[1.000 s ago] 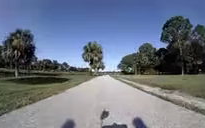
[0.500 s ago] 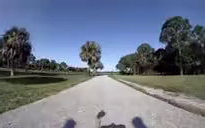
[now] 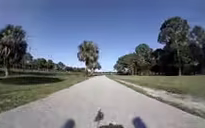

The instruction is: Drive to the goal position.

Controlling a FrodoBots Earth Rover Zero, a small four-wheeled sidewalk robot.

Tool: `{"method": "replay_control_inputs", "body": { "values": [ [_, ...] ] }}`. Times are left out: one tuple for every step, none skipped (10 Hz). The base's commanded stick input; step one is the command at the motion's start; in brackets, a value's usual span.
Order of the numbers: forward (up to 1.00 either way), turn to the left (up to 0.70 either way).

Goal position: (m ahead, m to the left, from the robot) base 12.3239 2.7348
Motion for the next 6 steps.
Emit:
{"method": "replay_control_inputs", "body": {
  "values": [
    [0.70,0.00],
    [0.70,0.00],
    [0.70,0.00],
    [0.70,0.00],
    [0.70,0.16],
    [0.70,0.35]
  ]
}}
